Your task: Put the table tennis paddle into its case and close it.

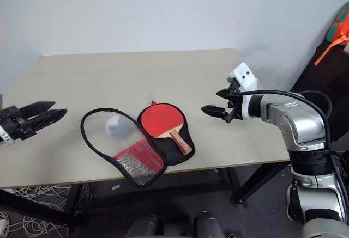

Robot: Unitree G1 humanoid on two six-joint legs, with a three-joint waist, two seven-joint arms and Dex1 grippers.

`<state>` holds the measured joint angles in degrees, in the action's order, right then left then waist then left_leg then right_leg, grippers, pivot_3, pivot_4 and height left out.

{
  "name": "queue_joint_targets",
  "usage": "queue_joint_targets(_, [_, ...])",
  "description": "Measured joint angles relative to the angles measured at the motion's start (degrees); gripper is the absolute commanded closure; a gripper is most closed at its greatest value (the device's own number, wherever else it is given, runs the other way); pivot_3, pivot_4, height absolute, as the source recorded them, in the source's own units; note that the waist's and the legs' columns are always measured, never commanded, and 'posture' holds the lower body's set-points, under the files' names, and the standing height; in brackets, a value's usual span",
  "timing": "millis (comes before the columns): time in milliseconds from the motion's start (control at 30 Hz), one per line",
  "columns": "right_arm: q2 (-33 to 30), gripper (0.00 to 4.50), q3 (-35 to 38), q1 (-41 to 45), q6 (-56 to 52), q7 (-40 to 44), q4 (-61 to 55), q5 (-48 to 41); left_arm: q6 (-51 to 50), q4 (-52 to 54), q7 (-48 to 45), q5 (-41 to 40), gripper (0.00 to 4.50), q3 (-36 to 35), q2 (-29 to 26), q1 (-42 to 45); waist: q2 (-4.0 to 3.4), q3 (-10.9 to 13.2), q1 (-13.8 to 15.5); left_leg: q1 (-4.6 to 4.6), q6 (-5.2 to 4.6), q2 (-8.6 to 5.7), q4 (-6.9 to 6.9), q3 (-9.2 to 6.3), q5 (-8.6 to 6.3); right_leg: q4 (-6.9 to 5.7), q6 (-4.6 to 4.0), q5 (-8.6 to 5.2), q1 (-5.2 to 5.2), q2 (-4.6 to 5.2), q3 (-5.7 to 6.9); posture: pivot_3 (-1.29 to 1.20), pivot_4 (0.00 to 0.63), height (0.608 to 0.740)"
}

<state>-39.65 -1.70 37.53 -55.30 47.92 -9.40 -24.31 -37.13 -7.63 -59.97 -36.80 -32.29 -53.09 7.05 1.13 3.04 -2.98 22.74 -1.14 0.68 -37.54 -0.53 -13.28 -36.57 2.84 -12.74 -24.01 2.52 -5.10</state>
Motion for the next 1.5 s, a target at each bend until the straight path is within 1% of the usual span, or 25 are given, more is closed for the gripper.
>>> queue_joint_targets(67, [-0.02, 0.00, -0.09, 0.01, 0.35, 0.19, 0.00, -0.01, 0.60, -0.22, 0.87, 0.35, 2.67, 0.05, 1.99, -1.81, 0.02, -0.01, 0.06, 0.01, 0.00, -0.02, -0.02, 0.00, 0.00, -0.01, 0.00, 0.00, 0.00, 0.06, 0.01, 0.00, 0.000, 0.739])
queue_joint_targets(100, [-0.03, 0.00, -0.10, 0.01, 0.45, 0.31, 0.00, -0.01, 0.73, -0.26, 1.60, 0.54, 3.12, 0.07, 3.13, -2.44, 0.03, -0.01, 0.06, 0.01, 0.00, -0.02, -0.03, 0.00, 0.00, -0.01, 0.00, 0.00, 0.00, 0.07, 0.02, 0.00, 0.000, 0.739])
queue_joint_targets(167, [-0.03, 0.00, -0.14, 0.01, 0.52, 0.46, -0.01, -0.03, 0.76, 0.09, 2.92, 0.58, 3.85, 0.23, 5.22, -3.50, 0.04, -0.01, 0.08, 0.01, 0.00, -0.04, -0.04, 0.00, 0.00, -0.02, 0.00, 0.01, 0.00, 0.10, 0.02, 0.00, 0.000, 0.739])
queue_joint_targets(200, [-0.03, 0.00, -0.15, 0.02, 0.51, 0.46, 0.00, -0.02, 0.69, 0.61, 3.66, 0.55, 4.15, 0.55, 6.55, -4.14, 0.04, -0.01, 0.08, 0.01, 0.00, -0.05, -0.04, 0.01, 0.00, -0.02, 0.00, 0.01, 0.01, 0.11, 0.02, 0.00, 0.000, 0.739])
queue_joint_targets(300, [0.12, 0.00, -0.16, 0.18, 0.49, 0.37, -0.01, -0.27, 0.51, 3.80, 6.58, 0.70, 4.15, 3.56, 10.60, -4.71, 0.06, -0.02, 0.20, 0.02, 0.00, -0.08, -0.06, -0.01, 0.00, -0.02, 0.01, 0.01, 0.10, 0.14, 0.03, 0.00, 0.000, 0.739])
queue_joint_targets(367, [0.43, 0.00, -0.16, 0.25, 0.31, 0.24, -0.11, -0.47, -0.23, 6.05, 7.59, 0.63, 4.15, 6.21, 12.34, -4.95, 0.10, -0.03, 0.13, 0.02, 0.00, -0.08, -0.07, 0.00, 0.00, -0.03, 0.01, 0.02, 0.14, 0.13, 0.02, 0.00, 0.000, 0.739])
queue_joint_targets(433, [0.44, 0.00, -0.16, 0.24, -0.05, 0.05, -0.15, -0.54, -1.73, 8.27, 7.58, -0.25, 4.15, 7.88, 12.92, -5.19, 0.11, -0.03, 0.10, 0.03, 0.00, -0.08, -0.07, 0.00, 0.00, -0.03, 0.01, 0.01, 0.13, 0.10, 0.02, 0.00, 0.000, 0.739])
queue_joint_targets(500, [0.23, 0.00, -0.16, 0.18, -0.19, 0.27, -0.26, -0.65, -4.44, 11.09, 7.27, -2.75, 4.15, 8.54, 12.92, -5.16, 0.11, -0.02, 0.08, 0.03, 0.00, -0.08, -0.07, 0.00, 0.00, -0.03, 0.01, 0.01, 0.12, 0.09, 0.02, 0.00, 0.000, 0.739])
queue_joint_targets(567, [-1.13, 0.00, -0.30, -0.19, -0.08, 1.43, -0.71, -0.89, -7.57, 14.63, 6.55, -6.30, 4.15, 9.37, 13.07, -4.51, 0.10, -0.02, 0.12, 0.03, -0.01, -0.09, -0.08, 0.00, 0.00, -0.02, 0.02, 0.01, 0.14, 0.10, 0.02, 0.00, 0.000, 0.739])
queue_joint_targets(667, [-3.66, 0.00, -1.33, -1.45, 0.92, 4.02, -2.56, -1.10, -9.98, 17.88, 6.43, -8.64, 4.15, 12.75, 14.32, -2.87, 0.08, -0.02, 0.15, -0.04, -0.02, -0.13, -0.11, -0.01, 0.00, 0.00, 0.04, -0.01, 0.26, 0.12, 0.03, 0.00, 0.000, 0.739])
queue_joint_targets(733, [-4.71, 0.00, -1.91, -2.66, 2.12, 5.77, -3.03, -1.21, -10.59, 18.33, 7.45, -8.87, 4.15, 15.79, 16.63, -1.08, 0.09, -0.02, 0.15, -0.06, -0.02, -0.13, -0.18, -0.05, 0.00, 0.01, 0.05, -0.01, 0.32, 0.10, 0.07, 0.00, 0.000, 0.739])
queue_joint_targets(833, [-6.30, 0.00, -3.06, -4.25, 4.48, 8.30, -4.23, -1.24, -10.70, 18.84, 10.98, -7.97, 4.15, 21.62, 22.01, 3.04, 0.10, -0.01, 0.30, -0.05, -0.03, -0.15, -0.26, -0.08, -0.01, 0.02, 0.08, -0.02, 0.39, 0.08, 0.07, 0.00, 0.000, 0.739])
queue_joint_targets(933, [-6.51, 0.00, -3.79, -4.40, 5.96, 9.32, -4.60, -1.16, -10.50, 19.41, 15.32, -5.86, 4.15, 27.39, 27.70, 7.24, 0.11, -0.01, 0.32, -0.07, -0.05, -0.17, -0.28, -0.08, -0.02, 0.01, 0.09, -0.02, 0.43, 0.04, 0.04, 0.00, 0.000, 0.739])
queue_joint_targets(1033, [-6.53, 0.00, -3.81, -4.42, 6.43, 9.16, -4.49, -0.88, -10.78, 19.50, 18.67, -4.81, 4.15, 30.48, 31.14, 9.22, 0.12, -0.02, 0.19, -0.08, -0.06, -0.15, -0.27, -0.08, -0.02, 0.00, 0.10, -0.02, 0.42, -0.02, -0.01, 0.00, 0.000, 0.739])
queue_joint_targets(1133, [-6.77, 0.00, -3.79, -5.06, 6.55, 8.82, -4.50, -0.63, -12.58, 20.95, 20.17, -4.85, 4.15, 31.36, 30.92, 8.81, 0.11, -0.02, 0.05, -0.10, -0.06, -0.09, -0.25, -0.09, -0.03, -0.02, 0.09, -0.02, 0.40, -0.15, -0.09, 0.00, 0.000, 0.739])
queue_joint_targets(1267, [-6.77, 0.00, -3.69, -6.77, 6.49, 7.97, -4.62, -0.44, -16.56, 24.91, 20.15, -7.65, 4.15, 29.89, 27.46, 4.37, 0.11, -0.01, 0.06, -0.10, -0.05, -0.07, -0.27, -0.08, -0.05, -0.01, 0.07, -0.03, 0.40, -0.16, -0.13, 0.00, 0.000, 0.739])
queue_joint_targets(1367, [-6.75, 0.00, -3.67, -7.33, 6.46, 7.16, -4.62, -0.42, -19.89, 25.39, 20.59, -10.18, 3.57, 27.62, 25.80, 1.08, 0.09, 0.00, 0.09, -0.10, -0.05, -0.07, -0.31, -0.09, -0.05, 0.00, 0.07, -0.04, 0.40, -0.16, -0.13, 0.00, 0.000, 0.739])
queue_joint_targets(1500, [-6.66, 0.00, -3.67, -7.33, 6.43, 6.45, -4.66, -0.45, -23.50, 25.41, 22.88, -13.64, 2.17, 25.78, 26.10, -0.90, 0.12, 0.01, 0.28, -0.09, -0.04, -0.07, -0.34, -0.11, -0.06, 0.02, 0.07, -0.04, 0.43, -0.16, -0.12, 0.00, 0.000, 0.739])
